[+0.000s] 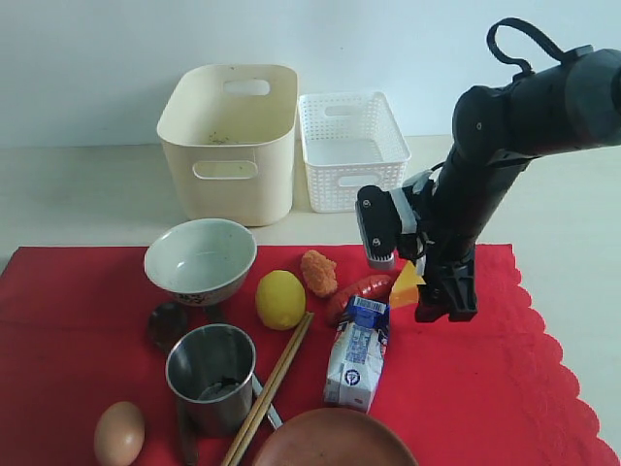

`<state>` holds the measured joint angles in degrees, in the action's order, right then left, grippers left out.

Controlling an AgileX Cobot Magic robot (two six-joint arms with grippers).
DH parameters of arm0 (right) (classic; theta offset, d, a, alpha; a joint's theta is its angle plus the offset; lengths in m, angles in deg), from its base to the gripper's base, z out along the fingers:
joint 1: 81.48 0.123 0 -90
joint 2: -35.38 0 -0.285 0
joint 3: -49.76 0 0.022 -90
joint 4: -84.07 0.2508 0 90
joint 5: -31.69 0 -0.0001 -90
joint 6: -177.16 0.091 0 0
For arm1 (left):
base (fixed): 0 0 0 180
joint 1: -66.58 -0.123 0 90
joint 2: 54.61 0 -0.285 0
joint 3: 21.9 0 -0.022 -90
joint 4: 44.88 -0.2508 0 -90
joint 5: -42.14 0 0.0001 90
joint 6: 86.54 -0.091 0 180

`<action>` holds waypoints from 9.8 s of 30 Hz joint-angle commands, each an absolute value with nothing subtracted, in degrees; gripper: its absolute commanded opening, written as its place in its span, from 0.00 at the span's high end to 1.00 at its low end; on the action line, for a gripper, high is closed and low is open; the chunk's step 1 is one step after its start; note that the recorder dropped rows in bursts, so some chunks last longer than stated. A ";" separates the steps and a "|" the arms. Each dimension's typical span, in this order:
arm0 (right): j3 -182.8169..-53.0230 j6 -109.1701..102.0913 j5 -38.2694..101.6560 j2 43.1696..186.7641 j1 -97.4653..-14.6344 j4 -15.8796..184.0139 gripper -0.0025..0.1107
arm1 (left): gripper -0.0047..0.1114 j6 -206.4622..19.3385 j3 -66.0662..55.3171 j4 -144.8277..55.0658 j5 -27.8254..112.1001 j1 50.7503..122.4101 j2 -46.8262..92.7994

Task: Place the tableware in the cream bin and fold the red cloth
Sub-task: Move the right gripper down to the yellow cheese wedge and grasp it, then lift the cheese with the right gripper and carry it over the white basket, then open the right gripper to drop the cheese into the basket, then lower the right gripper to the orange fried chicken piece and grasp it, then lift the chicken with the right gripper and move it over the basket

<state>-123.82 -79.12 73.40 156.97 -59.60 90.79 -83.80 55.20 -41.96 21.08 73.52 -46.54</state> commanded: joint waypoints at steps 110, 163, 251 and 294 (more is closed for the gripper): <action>-174.55 -19.58 75.63 184.07 -64.16 100.27 0.98 | 0.96 -83.45 55.32 -41.83 21.70 73.32 -46.83; -173.03 -13.25 100.31 169.70 -64.16 100.54 0.46 | 0.96 -83.45 55.32 -41.83 21.70 73.32 -46.83; -130.56 -35.52 63.90 163.99 -54.44 112.49 0.46 | 0.96 -83.45 55.32 -41.83 21.70 73.32 -46.83; -130.66 -28.08 60.28 167.41 -54.44 116.51 0.57 | 0.96 -83.45 55.32 -41.83 21.70 73.32 -46.83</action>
<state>-130.36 -28.19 61.35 166.90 -54.49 116.49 -83.80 55.20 -41.96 21.08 73.52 -46.54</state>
